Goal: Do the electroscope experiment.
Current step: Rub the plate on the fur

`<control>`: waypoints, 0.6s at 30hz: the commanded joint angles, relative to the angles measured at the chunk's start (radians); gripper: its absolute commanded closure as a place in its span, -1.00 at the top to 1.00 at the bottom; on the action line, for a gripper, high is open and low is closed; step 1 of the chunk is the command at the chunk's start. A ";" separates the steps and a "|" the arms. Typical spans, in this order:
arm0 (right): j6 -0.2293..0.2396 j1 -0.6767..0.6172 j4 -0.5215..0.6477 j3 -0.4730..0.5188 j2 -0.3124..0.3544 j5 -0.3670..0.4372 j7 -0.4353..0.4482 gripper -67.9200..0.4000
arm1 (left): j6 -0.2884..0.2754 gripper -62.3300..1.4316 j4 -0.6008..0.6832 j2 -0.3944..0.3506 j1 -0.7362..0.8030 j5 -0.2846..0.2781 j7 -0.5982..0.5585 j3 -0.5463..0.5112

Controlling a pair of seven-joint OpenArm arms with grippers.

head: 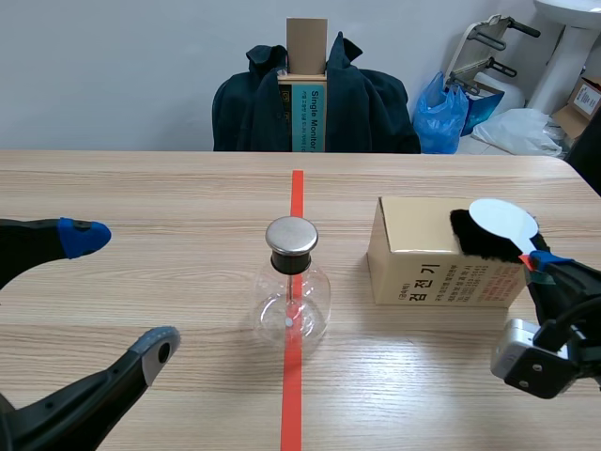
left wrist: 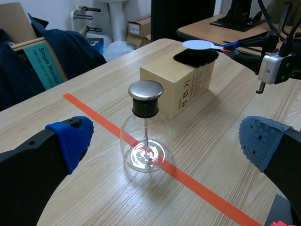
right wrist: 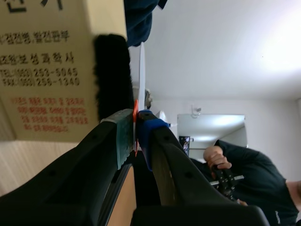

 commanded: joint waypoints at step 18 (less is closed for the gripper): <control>0.085 0.011 -0.023 -0.012 0.011 -0.007 0.018 -0.97 | 0.005 1.00 0.005 0.005 -0.008 -0.010 -0.014 -0.003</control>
